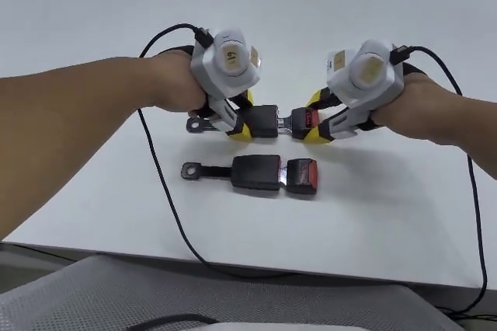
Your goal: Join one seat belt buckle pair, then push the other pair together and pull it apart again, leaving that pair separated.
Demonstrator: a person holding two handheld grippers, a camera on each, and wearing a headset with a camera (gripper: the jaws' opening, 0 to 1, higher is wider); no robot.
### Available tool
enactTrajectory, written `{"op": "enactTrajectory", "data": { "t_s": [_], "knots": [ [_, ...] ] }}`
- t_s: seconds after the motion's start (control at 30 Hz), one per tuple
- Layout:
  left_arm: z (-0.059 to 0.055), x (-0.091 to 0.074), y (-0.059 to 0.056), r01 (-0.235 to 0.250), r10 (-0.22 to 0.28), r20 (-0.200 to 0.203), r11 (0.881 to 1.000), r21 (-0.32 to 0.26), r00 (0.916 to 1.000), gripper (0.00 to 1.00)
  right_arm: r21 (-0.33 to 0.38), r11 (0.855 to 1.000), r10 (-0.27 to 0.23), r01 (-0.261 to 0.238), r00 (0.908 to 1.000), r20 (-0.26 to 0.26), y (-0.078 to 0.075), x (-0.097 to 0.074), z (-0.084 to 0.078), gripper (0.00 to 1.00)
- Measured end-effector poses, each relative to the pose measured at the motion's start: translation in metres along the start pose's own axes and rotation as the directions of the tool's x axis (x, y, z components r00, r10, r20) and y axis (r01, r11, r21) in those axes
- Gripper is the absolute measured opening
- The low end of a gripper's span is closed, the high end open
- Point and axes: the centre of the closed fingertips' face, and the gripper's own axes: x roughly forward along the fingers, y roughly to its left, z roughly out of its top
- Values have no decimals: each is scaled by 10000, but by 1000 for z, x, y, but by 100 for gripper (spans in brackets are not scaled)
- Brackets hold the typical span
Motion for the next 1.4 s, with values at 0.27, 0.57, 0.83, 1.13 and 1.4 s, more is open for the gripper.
{"op": "enactTrajectory", "data": {
  "t_s": [0.27, 0.57, 0.83, 1.13, 1.4],
  "knots": [
    [-2, 0, 2, -19, 19, 81, 9999, -107, 10000, 32, -107, 9999, 14, -16, 9998, -199, 1, 2, 3, 30],
    [-3, 0, 2, -110, 113, 153, 9997, -197, 9998, 32, -204, 9998, -96, 89, 9993, -348, 1, 9, 11, 30],
    [-2, 0, 2, -143, 146, 99, 9996, -249, 9998, 32, -123, 9999, -112, 108, 9994, -319, 2, 7, 12, 31],
    [-1, 0, 0, -138, 140, 76, 9995, -290, 9999, 32, -26, 9997, -243, 242, 9990, -373, 2, 7, 13, 31],
    [0, 0, 0, -149, 153, 119, 9994, -321, 9998, 32, 133, 9993, -352, 357, 9987, -377, 4, 6, 12, 32]
  ]
}}
